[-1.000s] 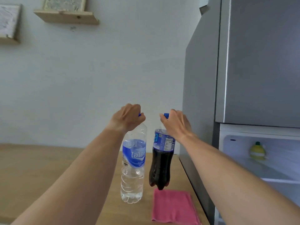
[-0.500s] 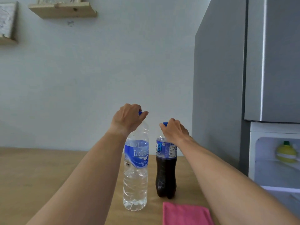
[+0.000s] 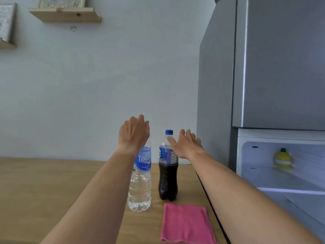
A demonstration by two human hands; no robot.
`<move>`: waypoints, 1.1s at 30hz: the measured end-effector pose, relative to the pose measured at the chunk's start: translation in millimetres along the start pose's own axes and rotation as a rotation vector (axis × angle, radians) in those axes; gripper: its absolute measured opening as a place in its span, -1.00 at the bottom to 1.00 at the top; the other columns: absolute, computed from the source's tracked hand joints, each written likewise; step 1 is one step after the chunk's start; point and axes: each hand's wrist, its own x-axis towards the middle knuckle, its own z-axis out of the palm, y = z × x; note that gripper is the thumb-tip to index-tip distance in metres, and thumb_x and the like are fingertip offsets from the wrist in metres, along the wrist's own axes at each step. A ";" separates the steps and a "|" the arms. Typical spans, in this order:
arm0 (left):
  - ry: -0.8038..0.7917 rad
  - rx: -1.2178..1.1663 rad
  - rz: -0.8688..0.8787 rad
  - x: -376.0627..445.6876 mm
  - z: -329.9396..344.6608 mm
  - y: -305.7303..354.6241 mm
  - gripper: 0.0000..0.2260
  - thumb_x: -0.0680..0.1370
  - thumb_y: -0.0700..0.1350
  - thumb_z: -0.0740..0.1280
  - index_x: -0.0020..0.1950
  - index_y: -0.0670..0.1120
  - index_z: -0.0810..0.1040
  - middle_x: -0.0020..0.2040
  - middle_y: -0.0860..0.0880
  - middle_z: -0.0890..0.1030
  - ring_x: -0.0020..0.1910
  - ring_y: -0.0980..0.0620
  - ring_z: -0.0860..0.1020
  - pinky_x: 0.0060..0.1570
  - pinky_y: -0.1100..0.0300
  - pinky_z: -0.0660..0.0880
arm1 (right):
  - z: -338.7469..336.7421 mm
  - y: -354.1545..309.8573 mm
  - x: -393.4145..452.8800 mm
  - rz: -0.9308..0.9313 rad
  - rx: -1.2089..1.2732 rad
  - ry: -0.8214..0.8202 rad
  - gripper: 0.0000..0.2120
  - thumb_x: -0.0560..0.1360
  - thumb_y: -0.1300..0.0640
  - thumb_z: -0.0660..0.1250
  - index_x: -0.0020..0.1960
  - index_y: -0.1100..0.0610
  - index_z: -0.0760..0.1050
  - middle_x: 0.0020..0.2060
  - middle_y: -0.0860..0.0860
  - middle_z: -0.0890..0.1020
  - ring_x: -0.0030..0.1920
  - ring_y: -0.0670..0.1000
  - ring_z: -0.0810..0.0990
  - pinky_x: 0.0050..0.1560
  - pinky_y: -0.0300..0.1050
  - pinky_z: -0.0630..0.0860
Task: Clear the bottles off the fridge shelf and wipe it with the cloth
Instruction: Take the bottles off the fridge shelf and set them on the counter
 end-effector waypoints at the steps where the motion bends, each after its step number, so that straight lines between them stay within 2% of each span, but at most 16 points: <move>1: -0.003 -0.011 0.006 -7.8 -5.7 4.5 -0.68 0.67 -0.04 0.09 0.14 -0.21 0.54 -0.02 -0.20 0.60 -0.09 -0.22 0.59 -0.17 0.01 0.49 | -7.0 2.0 -8.5 -0.016 -0.007 0.012 -0.23 0.62 -0.30 -0.09 0.62 0.20 -0.08 0.60 0.20 0.02 0.57 0.21 0.06 0.51 0.17 0.07; 3: -0.031 -0.014 0.030 -25.3 -16.5 15.0 -0.67 0.66 -0.04 0.08 0.20 -0.20 0.53 0.09 -0.21 0.57 0.04 -0.20 0.55 -0.02 -0.02 0.50 | -18.5 6.0 -27.4 -0.051 0.001 0.031 -0.25 0.64 -0.26 -0.09 0.63 0.18 -0.16 0.61 0.17 -0.08 0.60 0.17 -0.05 0.55 0.16 -0.02; 7: -0.104 0.011 0.064 -67.3 -32.7 35.2 -0.67 0.66 -0.01 0.07 0.20 -0.18 0.50 0.19 -0.15 0.55 0.18 -0.15 0.50 0.20 0.01 0.42 | -26.2 16.8 -76.9 -0.117 0.076 0.028 -0.30 0.66 -0.19 -0.04 0.63 0.17 -0.16 0.62 0.13 -0.07 0.61 0.12 -0.06 0.56 0.10 -0.04; 11: -0.168 -0.031 0.055 -120.9 -37.6 63.3 -0.72 0.64 -0.06 0.06 0.18 -0.16 0.48 0.14 -0.10 0.53 0.19 -0.11 0.48 0.25 0.05 0.38 | -15.0 49.9 -136.3 -0.100 0.222 -0.007 -0.32 0.67 -0.15 -0.02 0.63 0.15 -0.18 0.62 0.11 -0.07 0.61 0.08 -0.06 0.55 0.03 -0.06; 15: -0.254 -0.155 0.107 -178.3 -33.8 104.5 -0.67 0.66 -0.04 0.05 0.31 -0.15 0.43 0.28 -0.09 0.49 0.30 -0.09 0.44 0.36 0.02 0.33 | -3.6 102.3 -187.9 -0.053 0.085 -0.063 -0.33 0.68 -0.13 -0.04 0.62 0.18 -0.19 0.62 0.11 -0.10 0.61 0.06 -0.12 0.55 0.03 -0.12; 20: -0.342 -0.272 0.207 -233.8 -16.5 162.9 -0.71 0.66 -0.06 0.05 0.22 -0.13 0.46 0.19 -0.08 0.55 0.21 -0.08 0.53 0.28 0.05 0.41 | 5.5 172.7 -233.4 0.067 -0.030 -0.113 -0.33 0.68 -0.14 -0.04 0.62 0.21 -0.14 0.62 0.13 -0.09 0.61 0.09 -0.11 0.55 0.06 -0.14; 26: -0.522 -0.415 0.286 -272.1 10.9 231.9 -0.75 0.67 -0.12 0.06 0.15 -0.23 0.45 0.09 -0.20 0.58 0.11 -0.17 0.54 0.10 0.04 0.44 | 20.8 251.8 -257.1 0.250 -0.080 -0.192 -0.32 0.67 -0.16 -0.05 0.63 0.20 -0.14 0.62 0.11 -0.11 0.61 0.09 -0.13 0.57 0.08 -0.13; 28: -0.617 -0.461 0.314 -277.4 28.4 251.9 -0.75 0.67 -0.14 0.05 0.17 -0.24 0.44 0.12 -0.23 0.58 0.12 -0.20 0.54 0.08 0.02 0.46 | 31.0 274.3 -253.5 0.274 -0.088 -0.198 -0.34 0.67 -0.15 -0.05 0.63 0.20 -0.09 0.62 0.11 -0.08 0.61 0.10 -0.09 0.57 0.10 -0.07; 33: -0.766 -0.389 0.272 -285.9 92.6 292.0 -0.69 0.66 -0.16 0.07 0.35 -0.24 0.38 0.26 -0.27 0.52 0.23 -0.26 0.48 0.21 -0.05 0.45 | 76.3 321.6 -232.9 0.302 -0.082 -0.230 -0.37 0.67 -0.13 -0.04 0.62 0.20 -0.01 0.62 0.12 -0.03 0.60 0.10 -0.04 0.55 0.10 -0.03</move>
